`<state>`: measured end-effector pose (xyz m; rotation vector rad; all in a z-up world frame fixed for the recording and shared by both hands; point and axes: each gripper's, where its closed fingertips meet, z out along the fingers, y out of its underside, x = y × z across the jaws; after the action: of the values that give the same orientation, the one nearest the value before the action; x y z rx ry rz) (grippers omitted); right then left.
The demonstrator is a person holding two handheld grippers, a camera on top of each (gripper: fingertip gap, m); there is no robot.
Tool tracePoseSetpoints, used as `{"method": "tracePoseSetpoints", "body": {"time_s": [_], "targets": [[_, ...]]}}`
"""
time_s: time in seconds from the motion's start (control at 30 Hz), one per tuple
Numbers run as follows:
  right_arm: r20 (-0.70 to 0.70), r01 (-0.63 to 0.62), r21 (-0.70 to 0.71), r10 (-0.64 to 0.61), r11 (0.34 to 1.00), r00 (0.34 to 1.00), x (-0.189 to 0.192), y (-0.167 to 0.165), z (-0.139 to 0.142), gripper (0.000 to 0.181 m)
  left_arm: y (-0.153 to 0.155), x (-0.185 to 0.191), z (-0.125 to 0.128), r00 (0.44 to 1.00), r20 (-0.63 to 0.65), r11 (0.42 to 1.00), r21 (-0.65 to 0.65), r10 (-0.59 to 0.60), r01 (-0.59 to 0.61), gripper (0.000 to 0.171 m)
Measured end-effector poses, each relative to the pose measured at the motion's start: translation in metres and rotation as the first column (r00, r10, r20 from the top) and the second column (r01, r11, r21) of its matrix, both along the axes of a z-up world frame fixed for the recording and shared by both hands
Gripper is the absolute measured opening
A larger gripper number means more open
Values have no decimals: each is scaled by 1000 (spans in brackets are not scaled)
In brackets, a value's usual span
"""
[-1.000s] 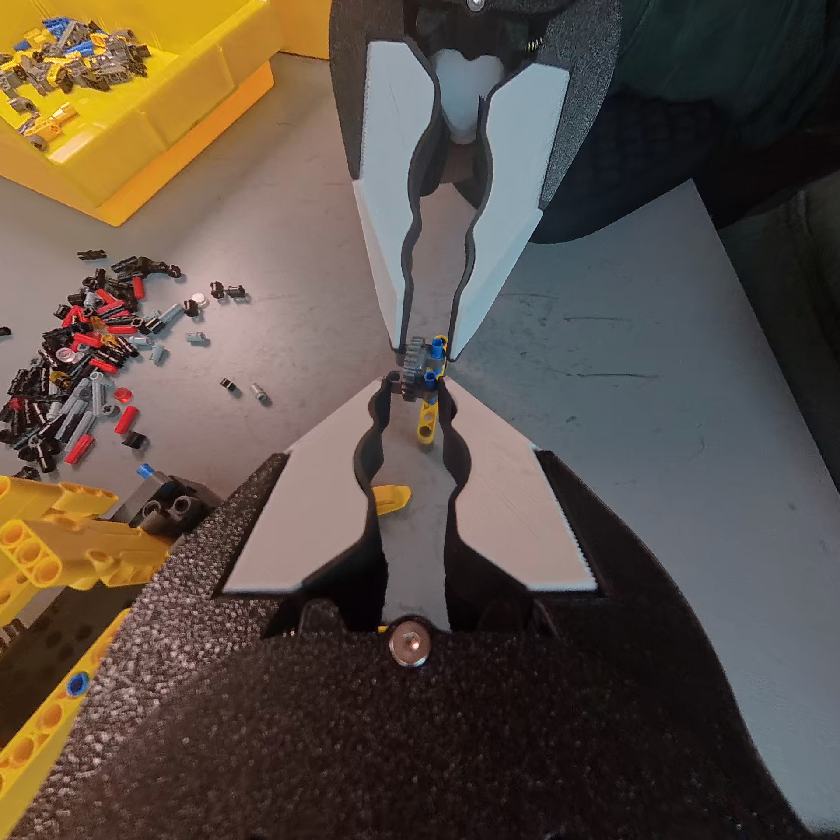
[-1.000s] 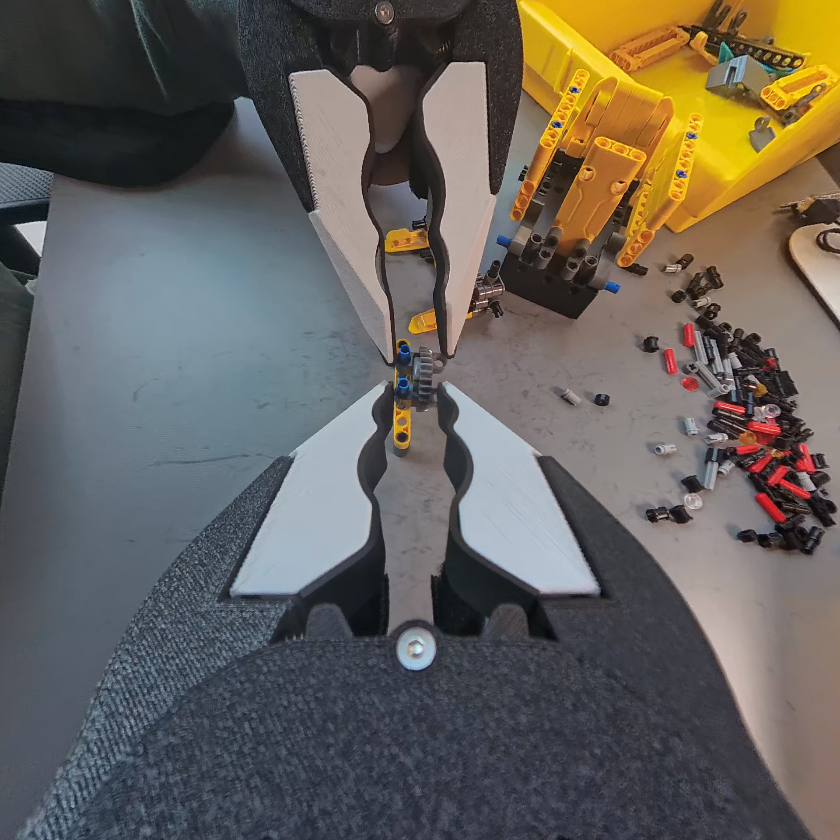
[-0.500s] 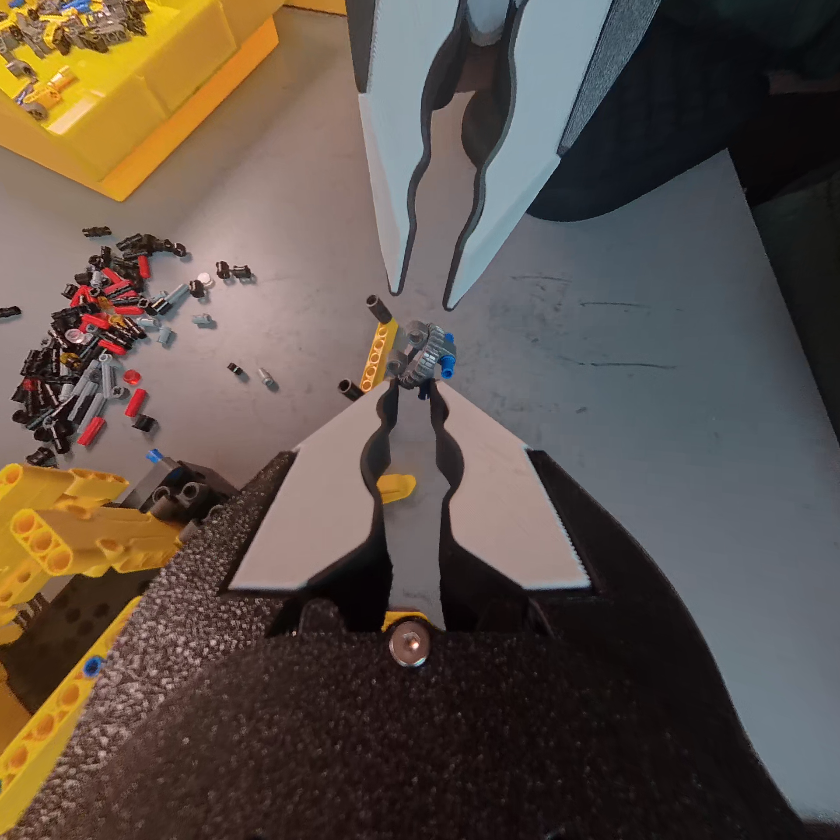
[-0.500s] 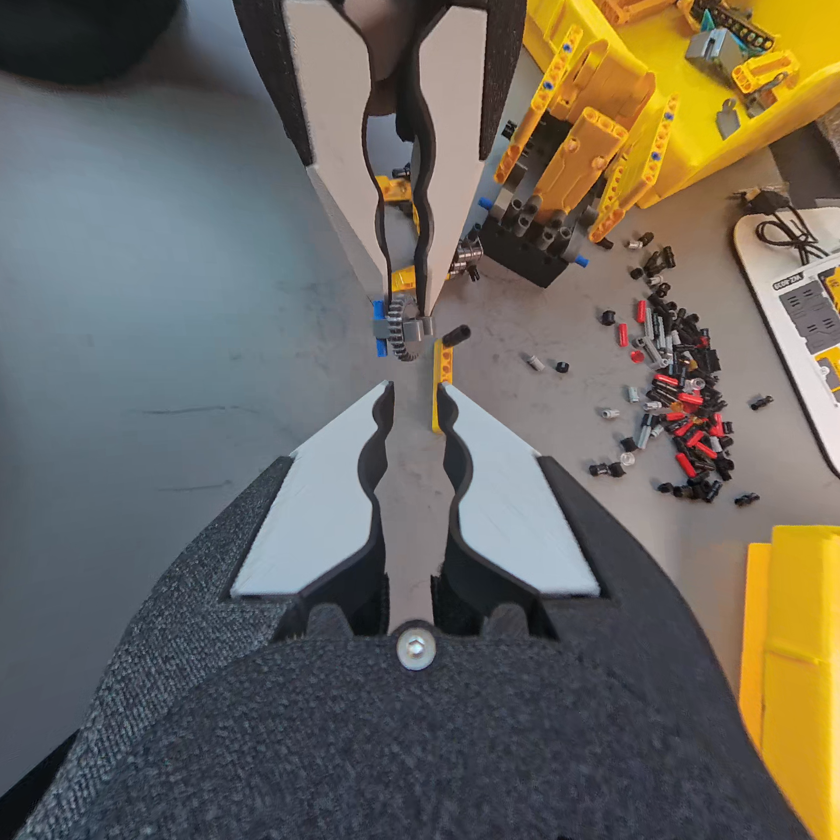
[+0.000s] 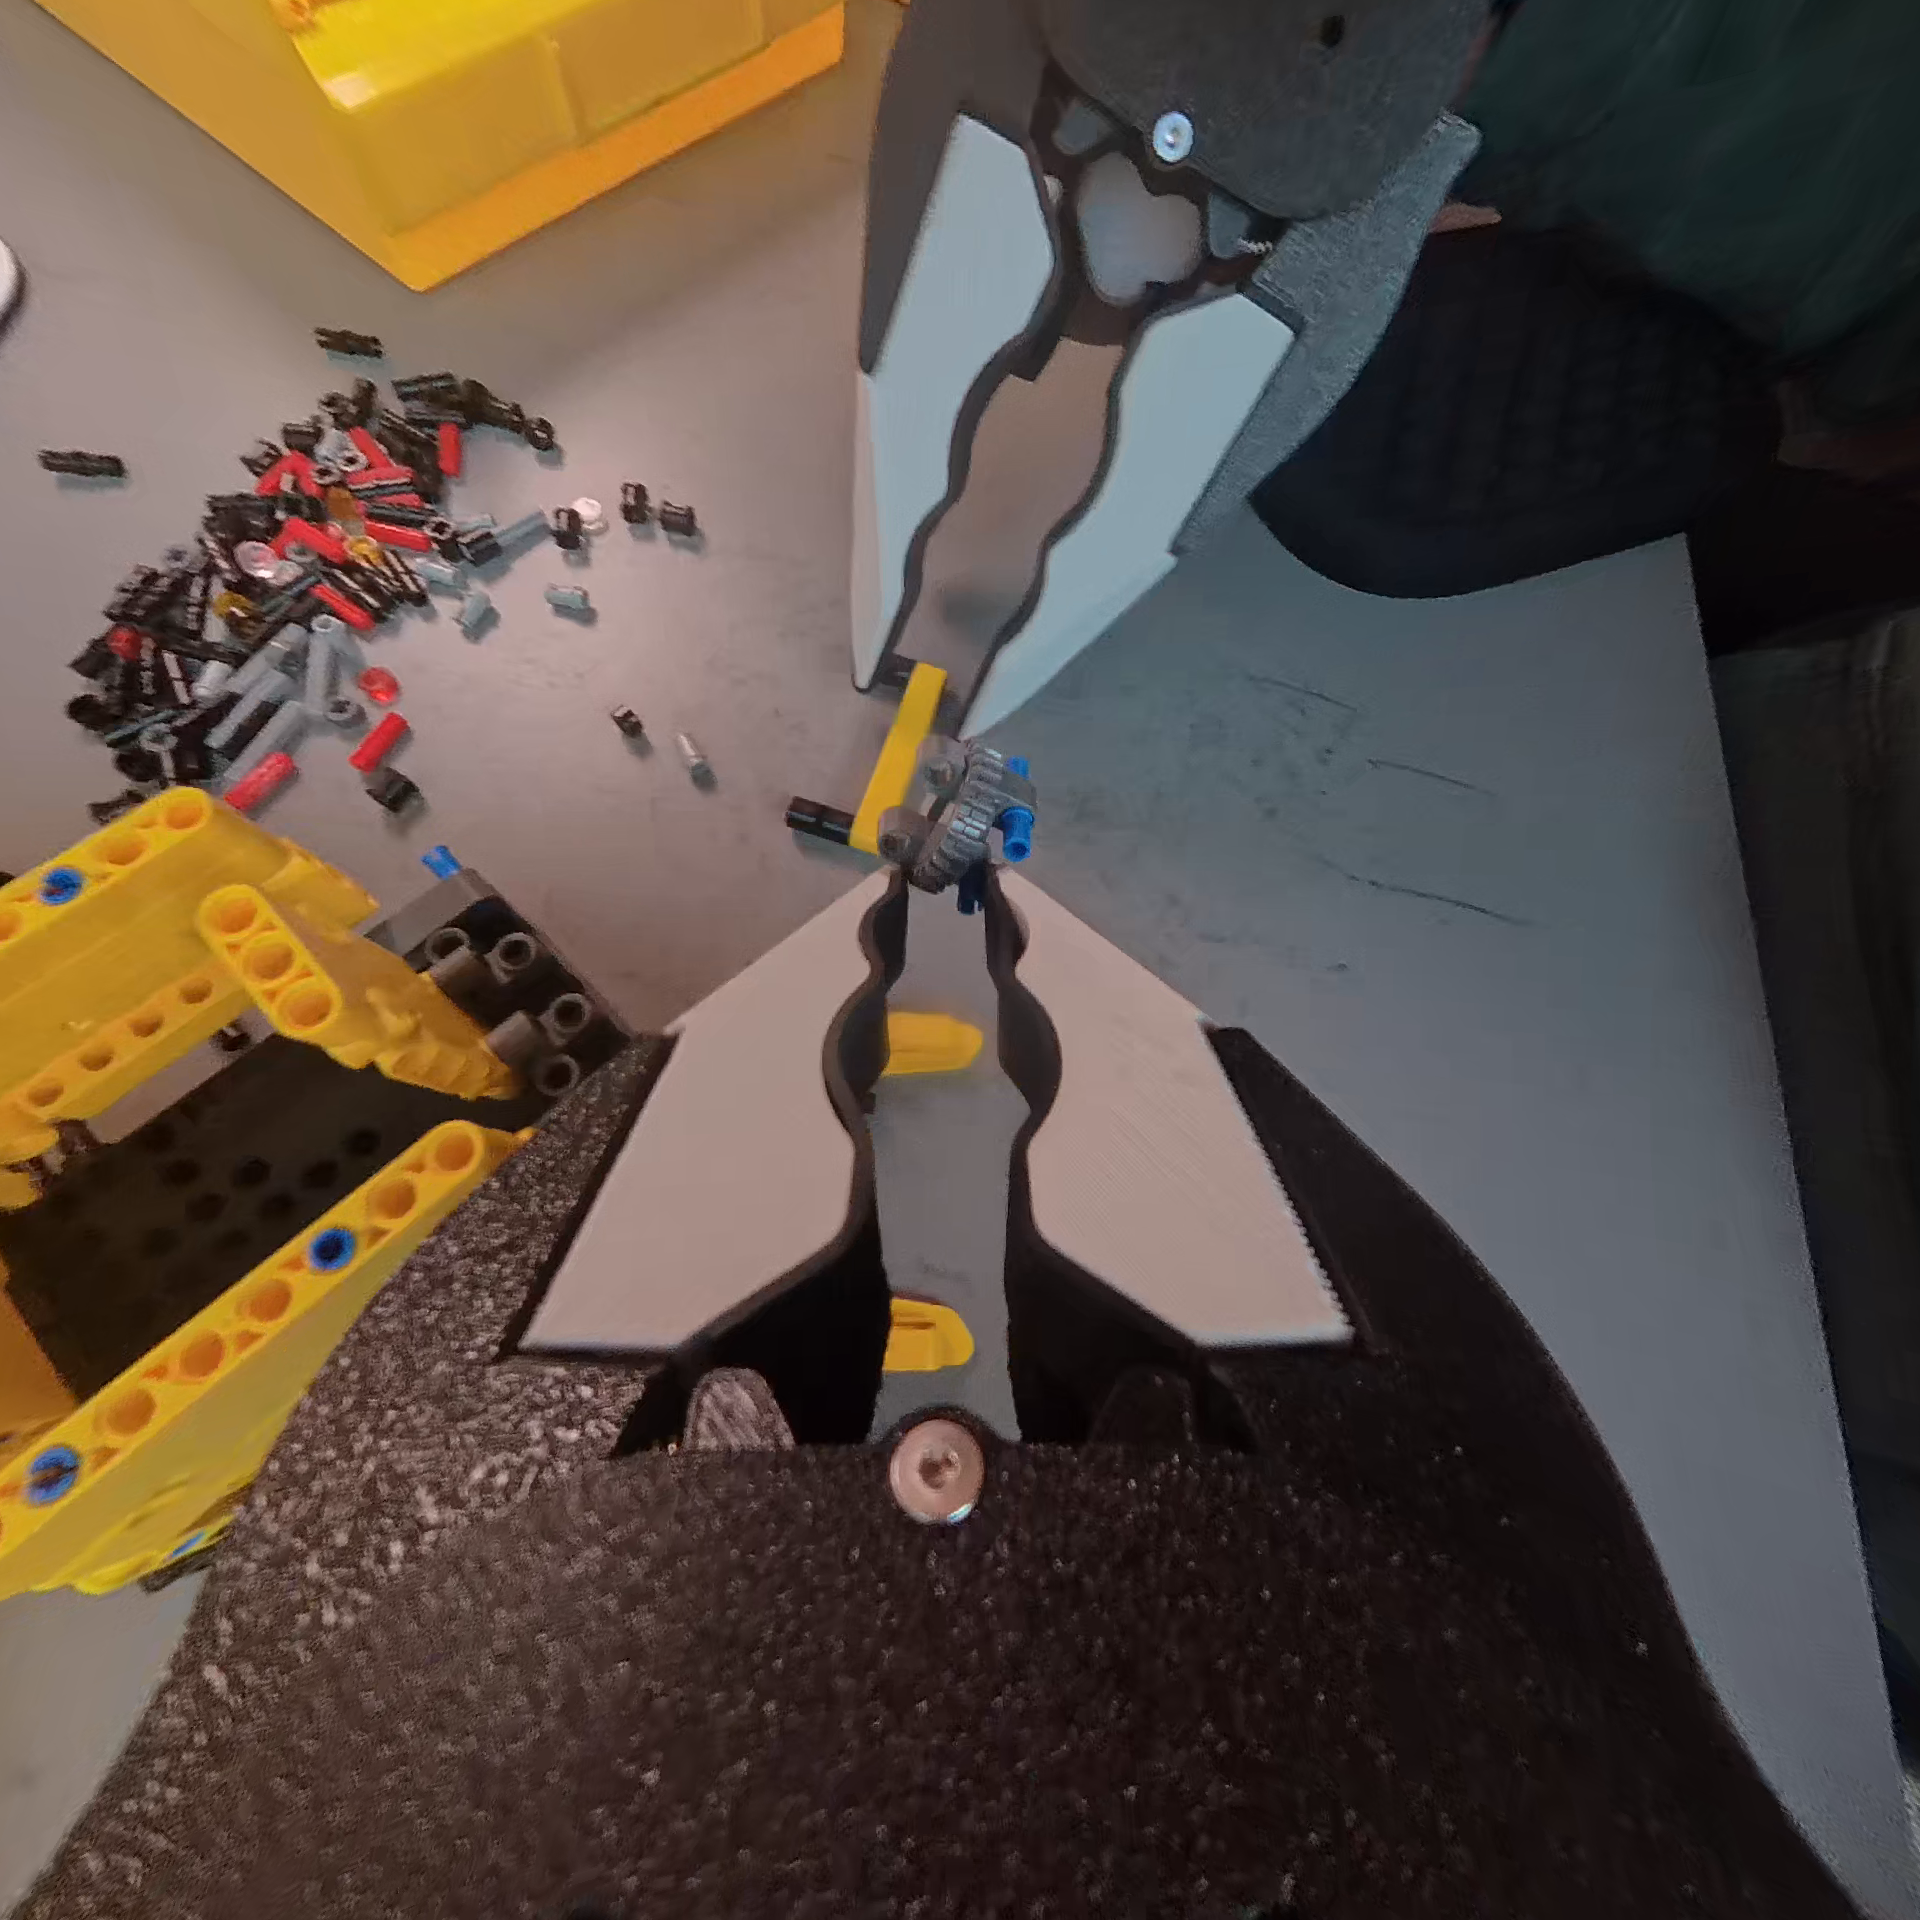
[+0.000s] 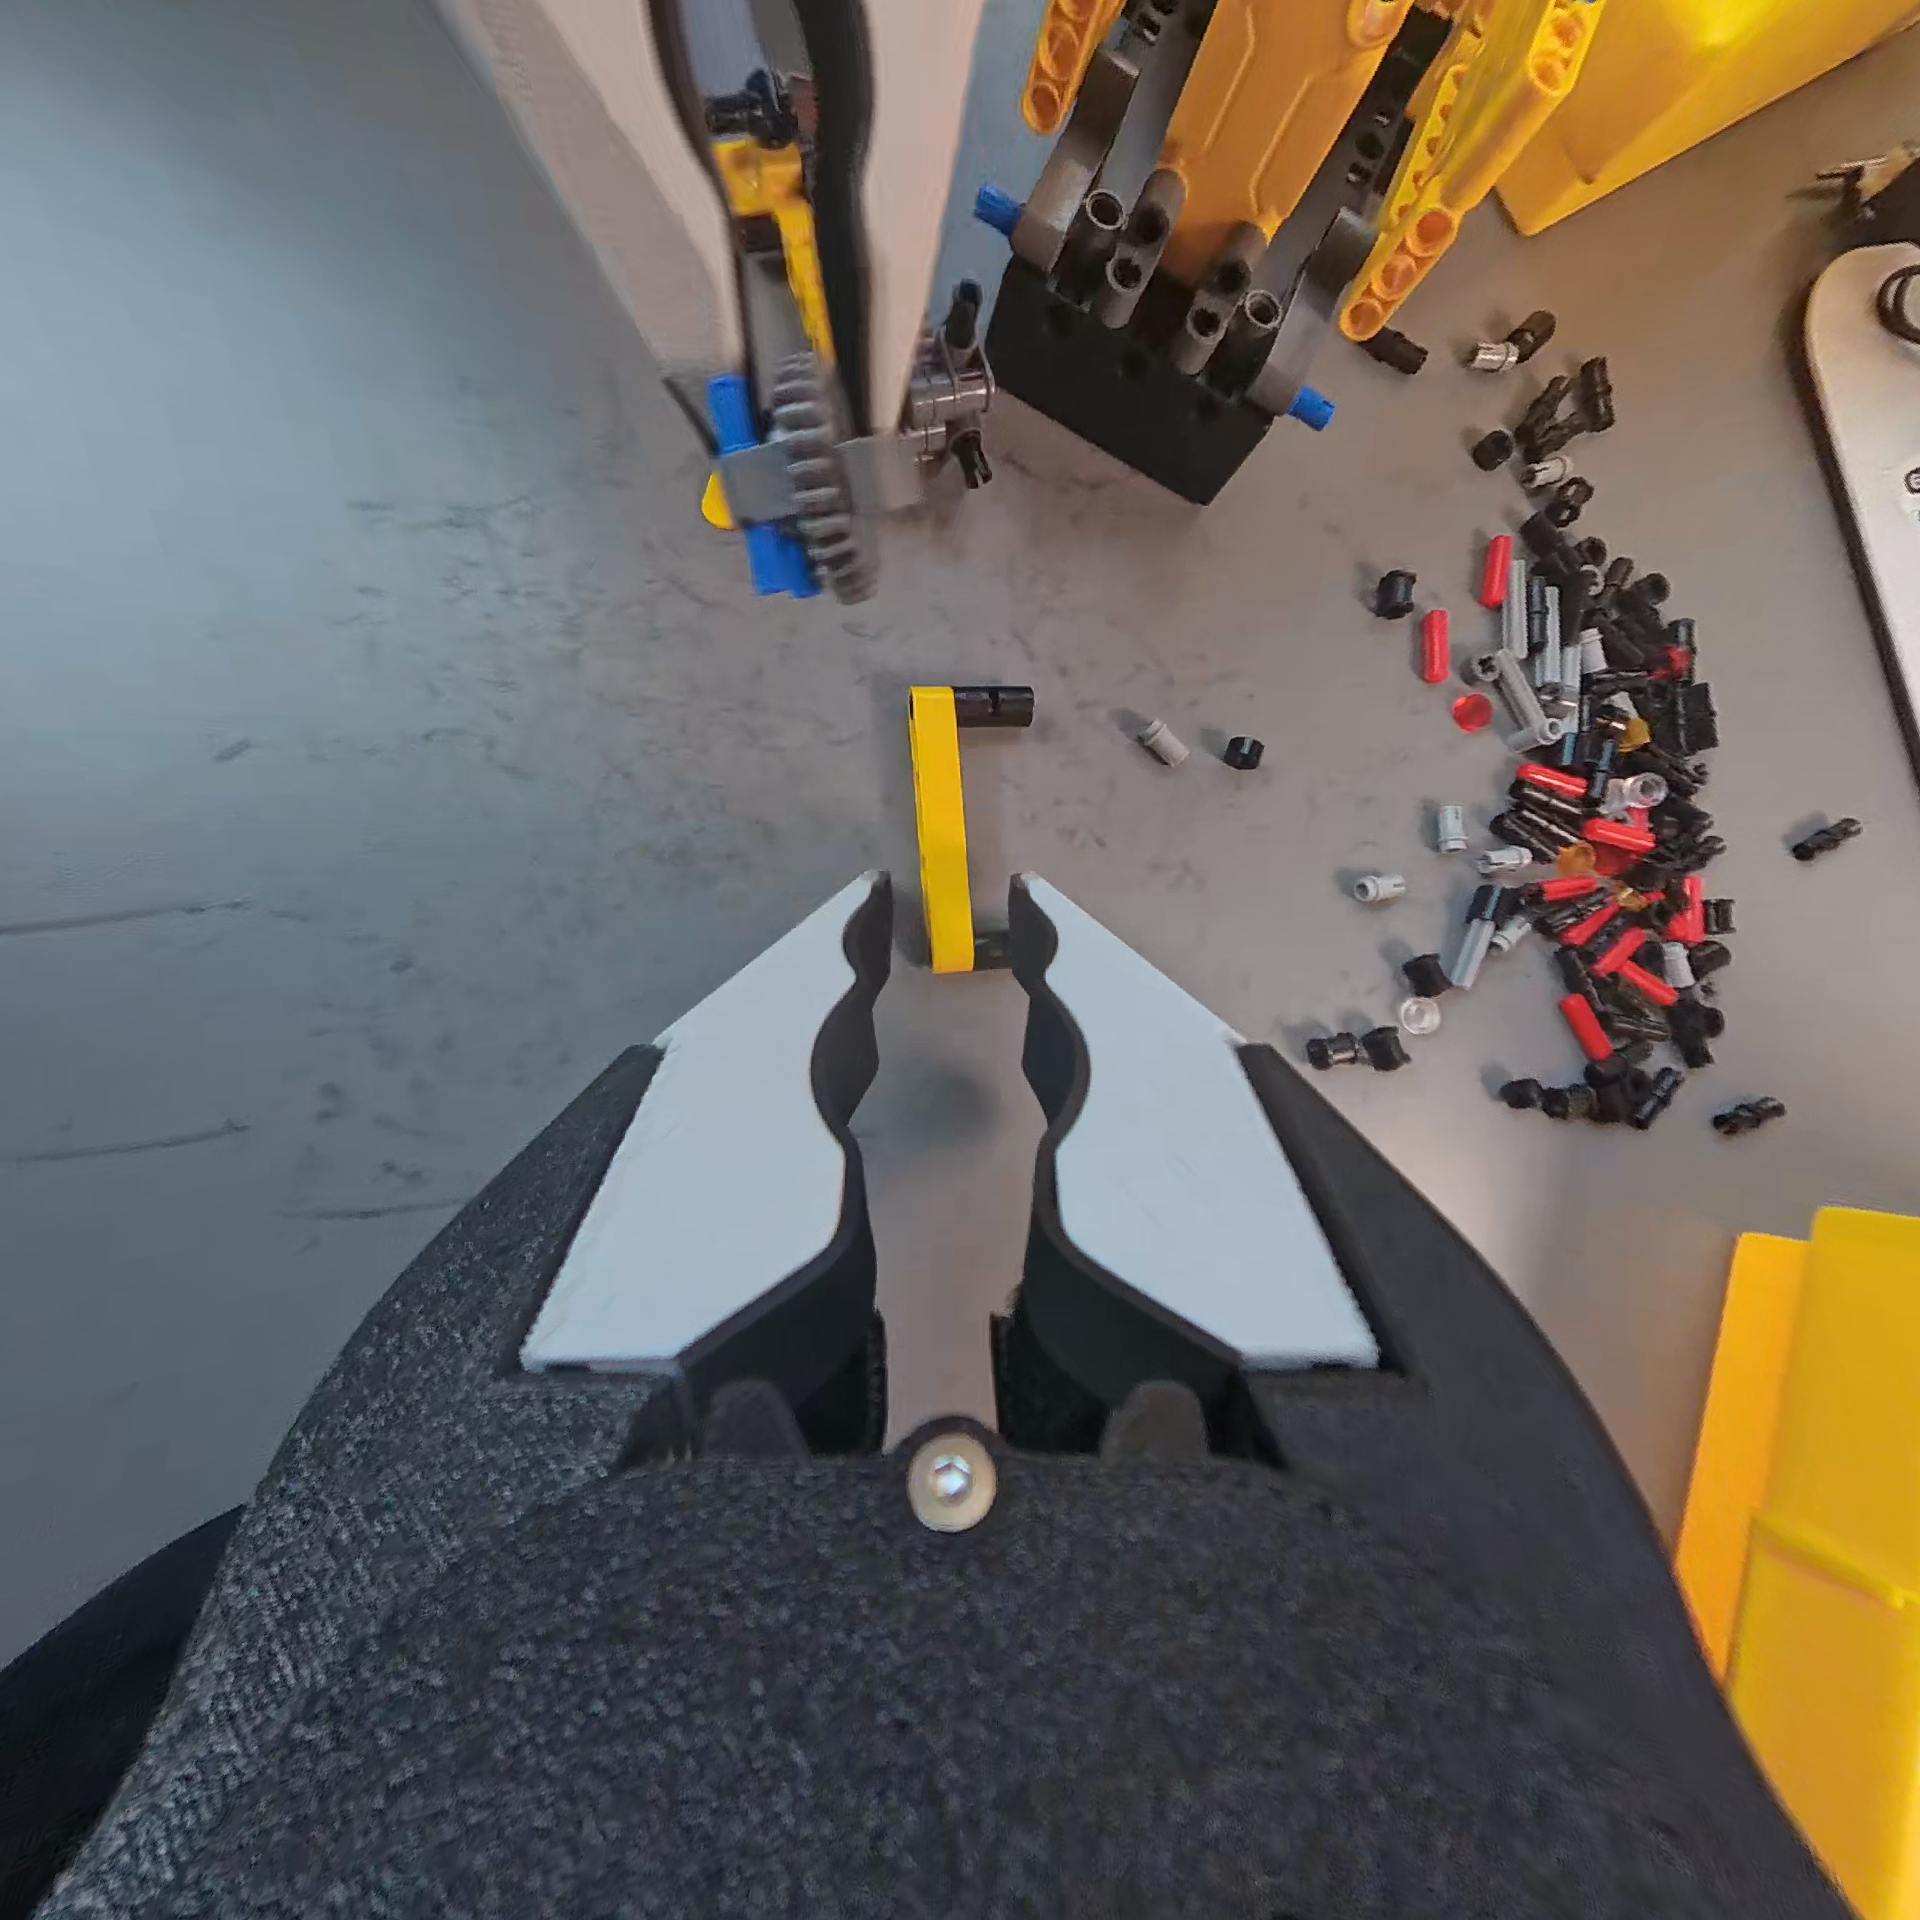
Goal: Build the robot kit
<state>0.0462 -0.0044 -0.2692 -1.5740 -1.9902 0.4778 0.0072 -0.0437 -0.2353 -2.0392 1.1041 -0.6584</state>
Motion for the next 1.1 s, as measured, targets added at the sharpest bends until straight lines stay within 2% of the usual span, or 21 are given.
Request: {"method": "tracePoseSetpoints", "body": {"time_s": [0.07, 0.23, 0.33, 0.5, 0.6, 0.67, 0.77, 0.83, 0.93, 1.03, 1.1], "targets": [[27, -21, -27, 22, 999, 999, -1, 1, -2, 9, -7, 2, -8, 999, -44, 999, -30, -23, 21, 14], [77, -70, -168, 83, 983, 994, 1, -12, -3, 7, -16, 11, -24, 992, -112, 998, -15, -59, 58, 10], [75, -83, -280, 108, 957, 991, 7, -27, 2, 7, -21, 11, -21, 986, -139, 996, -3, -92, 92, 22], [17, -115, -453, 138, 884, 990, 13, -51, 25, 7, -32, 22, 7, 980, -76, 968, 155, -185, 195, 25], [-61, -152, -563, 143, 812, 988, 11, -64, 48, 7, -30, 29, 17, 975, -116, 929, 301, -189, 216, 30], [-112, -180, -623, 141, 761, 984, 8, -72, 61, 7, -29, 33, 22, 968, -172, 888, 392, -184, 238, 21], [-172, -200, -654, 114, 730, 978, 6, -73, 70, 8, -32, 37, 28, 963, -200, 863, 437, -181, 253, 10], [-237, -228, -611, 99, 758, 966, 4, -68, 74, 10, -32, 36, 30, 968, -179, 877, 417, -176, 237, 7], [-389, -313, -343, 169, 885, 905, 1, -66, 82, 37, -31, 34, 28, 980, -82, 924, 325, -183, 200, 7], [-357, -261, -11, 240, 965, 903, 1, -59, 70, 44, -29, 33, 24, 982, 24, 958, 226, -189, 179, 7], [-348, -204, 97, 225, 974, 910, 0, -56, 66, 37, -27, 31, 18, 982, 64, 971, 169, -180, 167, 6]]}}
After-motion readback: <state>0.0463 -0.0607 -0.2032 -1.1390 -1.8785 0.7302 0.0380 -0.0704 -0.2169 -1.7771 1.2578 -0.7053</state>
